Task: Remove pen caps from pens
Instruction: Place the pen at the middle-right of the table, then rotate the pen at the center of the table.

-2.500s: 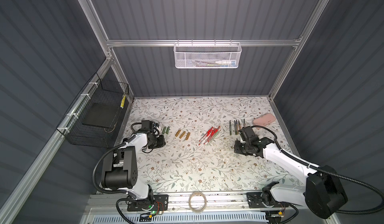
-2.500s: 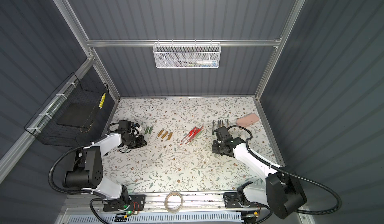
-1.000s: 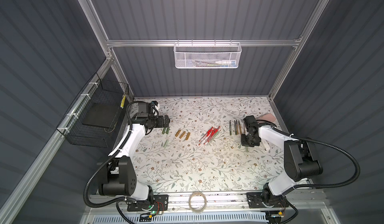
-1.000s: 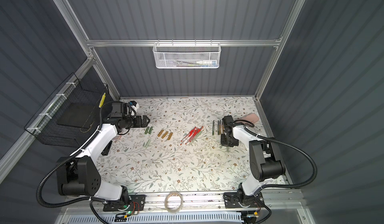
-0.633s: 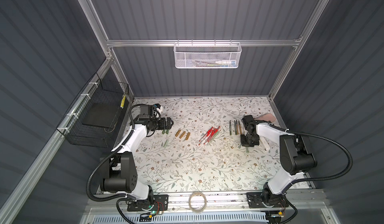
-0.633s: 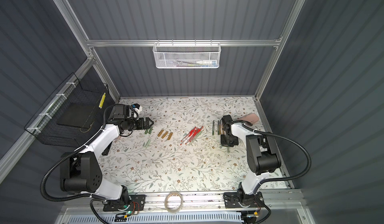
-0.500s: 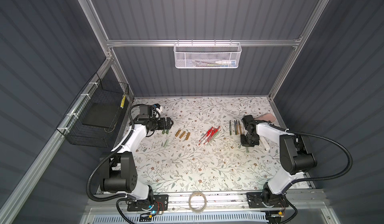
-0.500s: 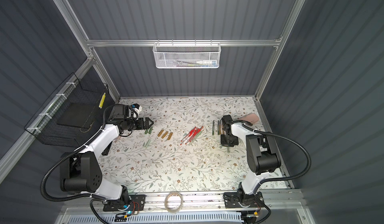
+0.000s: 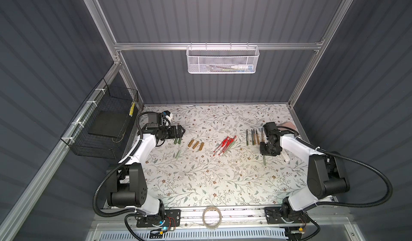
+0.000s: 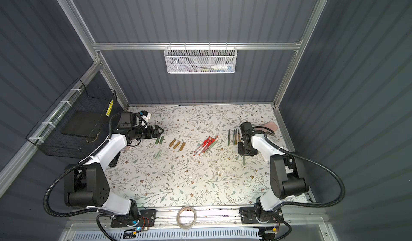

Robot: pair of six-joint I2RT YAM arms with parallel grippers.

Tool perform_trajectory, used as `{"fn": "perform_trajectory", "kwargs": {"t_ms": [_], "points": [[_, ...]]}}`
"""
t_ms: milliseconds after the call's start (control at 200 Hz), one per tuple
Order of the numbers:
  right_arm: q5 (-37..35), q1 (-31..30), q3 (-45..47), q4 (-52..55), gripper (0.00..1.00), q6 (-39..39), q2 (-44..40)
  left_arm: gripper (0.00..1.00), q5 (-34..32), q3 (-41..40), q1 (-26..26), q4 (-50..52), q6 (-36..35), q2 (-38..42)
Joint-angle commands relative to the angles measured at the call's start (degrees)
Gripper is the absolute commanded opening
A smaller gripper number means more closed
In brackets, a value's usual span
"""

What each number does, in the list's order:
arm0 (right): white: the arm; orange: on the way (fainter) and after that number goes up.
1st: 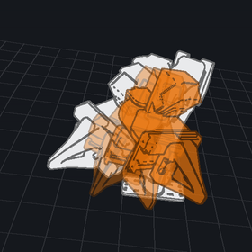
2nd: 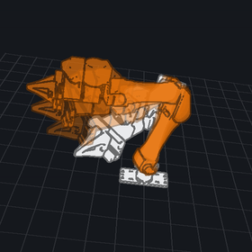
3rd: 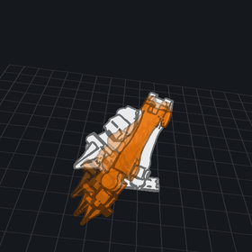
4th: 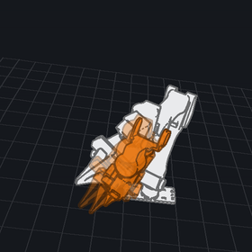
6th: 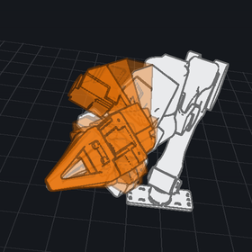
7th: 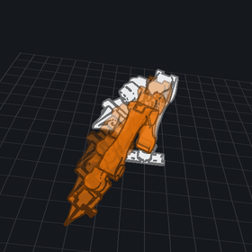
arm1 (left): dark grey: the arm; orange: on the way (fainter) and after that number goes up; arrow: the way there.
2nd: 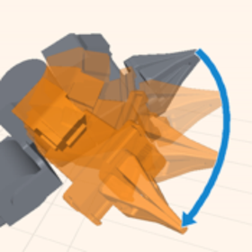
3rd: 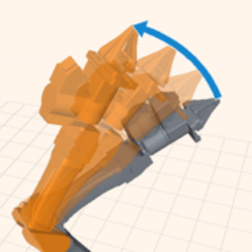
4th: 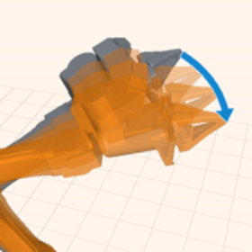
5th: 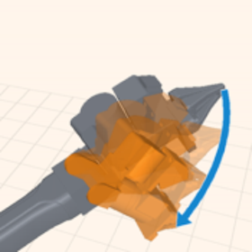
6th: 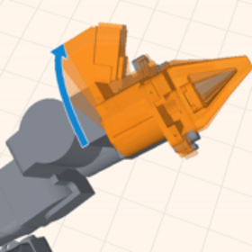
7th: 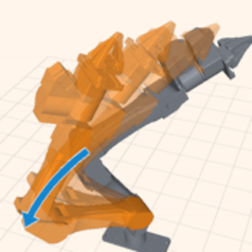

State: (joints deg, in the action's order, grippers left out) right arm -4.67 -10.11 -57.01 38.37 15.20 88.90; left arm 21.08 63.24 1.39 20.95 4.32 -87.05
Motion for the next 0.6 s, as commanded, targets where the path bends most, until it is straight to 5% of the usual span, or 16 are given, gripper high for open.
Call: {"fn": "perform_trajectory", "kwargs": {"t_ms": [0,275,595], "points": [[1.4,0.2,-0.3,0.7,0.37,2.2,-4.5,1.00,1.7,-0.2,-0.4,-0.5,0.9,-0.6],[8.4,-0.8,1.6,-4.4,0.46,11.0,-10.2,1.00,1.8,0.0,-0.5,-0.3,1.1,-0.5],[6.5,-8.7,0.7,-9.6,0.55,18.3,-6.5,1.00,2.1,0.6,-0.6,0.1,1.4,-0.7]]}}
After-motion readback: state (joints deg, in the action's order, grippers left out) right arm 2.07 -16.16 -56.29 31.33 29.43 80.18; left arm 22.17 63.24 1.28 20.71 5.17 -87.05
